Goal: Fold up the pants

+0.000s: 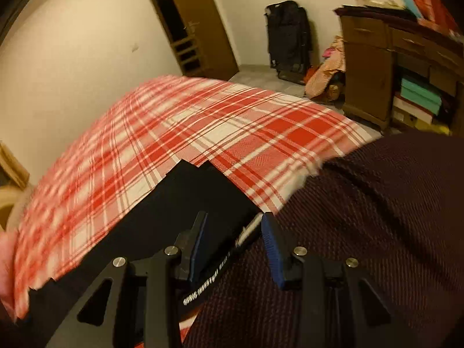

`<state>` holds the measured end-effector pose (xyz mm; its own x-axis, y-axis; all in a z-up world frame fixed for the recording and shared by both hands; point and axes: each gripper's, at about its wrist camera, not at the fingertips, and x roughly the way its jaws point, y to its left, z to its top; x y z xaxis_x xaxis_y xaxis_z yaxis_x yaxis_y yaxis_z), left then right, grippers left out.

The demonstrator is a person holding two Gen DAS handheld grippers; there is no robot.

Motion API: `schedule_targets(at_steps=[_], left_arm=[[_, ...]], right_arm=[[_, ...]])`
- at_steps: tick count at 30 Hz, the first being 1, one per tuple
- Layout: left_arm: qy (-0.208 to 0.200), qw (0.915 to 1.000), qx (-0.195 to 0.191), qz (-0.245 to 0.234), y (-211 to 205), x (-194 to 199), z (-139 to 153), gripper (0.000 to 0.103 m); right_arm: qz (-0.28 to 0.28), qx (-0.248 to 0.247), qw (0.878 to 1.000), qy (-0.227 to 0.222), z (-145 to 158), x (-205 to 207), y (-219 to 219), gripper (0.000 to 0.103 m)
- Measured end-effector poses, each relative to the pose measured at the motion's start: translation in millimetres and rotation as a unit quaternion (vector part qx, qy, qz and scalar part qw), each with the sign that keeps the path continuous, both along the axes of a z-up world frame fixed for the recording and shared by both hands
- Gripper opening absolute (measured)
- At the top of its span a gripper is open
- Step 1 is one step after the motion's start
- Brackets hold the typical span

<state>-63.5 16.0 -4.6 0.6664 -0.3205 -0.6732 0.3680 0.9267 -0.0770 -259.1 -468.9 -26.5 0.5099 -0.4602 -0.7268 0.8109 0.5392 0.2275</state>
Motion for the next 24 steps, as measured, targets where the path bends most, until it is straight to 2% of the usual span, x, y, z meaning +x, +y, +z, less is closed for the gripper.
schedule_targets(at_steps=[5,6,8,9,13,15,17,20,22,24], left_arm=[[0.004,0.9995,0.024,-0.018,-14,-10,-6,0.103],[0.007,0.9996,0.024,-0.017,-14,-10,-7,0.103],[0.014,0.9996,0.019,-0.014,-13,-8,-8,0.103],[0.016,0.9996,0.017,-0.013,-13,-8,-9,0.103],[0.016,0.9996,0.019,-0.013,-18,-6,-10,0.103],[0.017,0.9996,0.016,-0.017,-21,-7,-9,0.103],[0.018,0.9994,0.015,-0.024,-24,-7,-10,0.103],[0.018,0.9992,0.015,-0.033,-28,-7,-10,0.103],[0.018,0.9990,0.013,-0.038,-31,-8,-9,0.103],[0.018,0.9989,0.009,-0.042,-32,-8,-8,0.103]], right_arm=[[0.054,0.001,0.996,0.071,-25,31,-19,0.039],[0.067,-0.015,0.993,0.095,-29,38,-16,0.039],[0.077,-0.051,0.988,0.127,-29,45,-9,0.012],[0.090,-0.059,0.985,0.137,-28,49,-5,0.003],[0.098,-0.060,0.986,0.123,-17,45,0,0.002],[0.091,-0.048,0.991,0.088,-4,34,0,0.002],[0.083,-0.043,0.993,0.075,5,26,-2,0.002],[0.076,-0.051,0.991,0.099,11,23,0,0.002],[0.066,-0.041,0.990,0.118,8,19,2,0.002],[0.057,-0.053,0.987,0.142,4,15,5,0.002]])
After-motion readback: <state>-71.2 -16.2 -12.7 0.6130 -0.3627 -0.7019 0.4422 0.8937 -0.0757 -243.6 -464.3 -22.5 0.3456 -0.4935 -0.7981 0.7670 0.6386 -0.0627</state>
